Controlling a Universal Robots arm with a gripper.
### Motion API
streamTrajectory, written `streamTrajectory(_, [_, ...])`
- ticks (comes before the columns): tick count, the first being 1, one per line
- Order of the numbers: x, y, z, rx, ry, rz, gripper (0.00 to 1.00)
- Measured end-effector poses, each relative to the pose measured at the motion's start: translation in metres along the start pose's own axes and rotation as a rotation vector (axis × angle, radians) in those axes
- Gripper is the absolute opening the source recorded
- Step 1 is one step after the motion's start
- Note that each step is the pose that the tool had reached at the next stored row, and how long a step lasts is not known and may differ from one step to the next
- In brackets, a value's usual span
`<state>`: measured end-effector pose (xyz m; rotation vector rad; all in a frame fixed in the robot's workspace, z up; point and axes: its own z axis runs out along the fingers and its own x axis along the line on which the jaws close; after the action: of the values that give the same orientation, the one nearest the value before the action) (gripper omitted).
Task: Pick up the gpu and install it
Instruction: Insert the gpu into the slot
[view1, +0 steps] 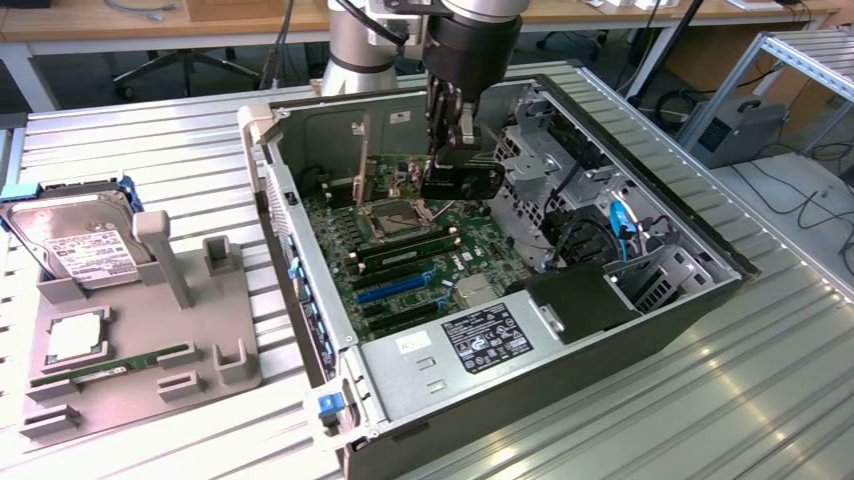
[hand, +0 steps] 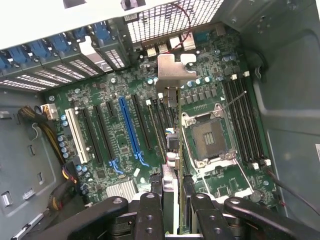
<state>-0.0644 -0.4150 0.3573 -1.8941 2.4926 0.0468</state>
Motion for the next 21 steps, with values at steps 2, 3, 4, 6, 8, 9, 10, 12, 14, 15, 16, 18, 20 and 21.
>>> streamTrajectory(2, [0.0000,0.0000,0.0000,-0.0002,0.0002,-0.007,0.27])
streamTrajectory(3, [0.0000,0.0000,0.0000,-0.0003,0.0002,-0.009,0.27])
streamTrajectory(4, [0.0000,0.0000,0.0000,-0.0003,0.0002,-0.011,0.27])
streamTrajectory(6, [0.0000,0.0000,0.0000,-0.0004,0.0003,-0.017,0.27])
streamTrajectory(8, [0.0000,0.0000,0.0000,-0.0006,0.0004,-0.021,0.27])
streamTrajectory(9, [0.0000,0.0000,0.0000,-0.0007,0.0004,-0.026,0.27])
streamTrajectory(10, [0.0000,0.0000,0.0000,-0.0008,0.0005,-0.029,0.27])
streamTrajectory(12, [0.0000,0.0000,0.0000,-0.0010,0.0006,-0.037,0.27])
streamTrajectory(14, [0.0000,0.0000,0.0000,-0.0013,0.0008,-0.049,0.27])
streamTrajectory(15, [0.0000,0.0000,0.0000,-0.0015,0.0010,-0.055,0.27])
streamTrajectory(16, [0.0000,0.0000,0.0000,-0.0016,0.0011,-0.061,0.27])
streamTrajectory(18, [0.0000,0.0000,0.0000,-0.0017,0.0011,-0.066,0.27])
streamTrajectory(20, [0.0000,0.0000,0.0000,-0.0021,0.0013,-0.078,0.27])
streamTrajectory(21, [0.0000,0.0000,0.0000,-0.0022,0.0014,-0.083,0.27])
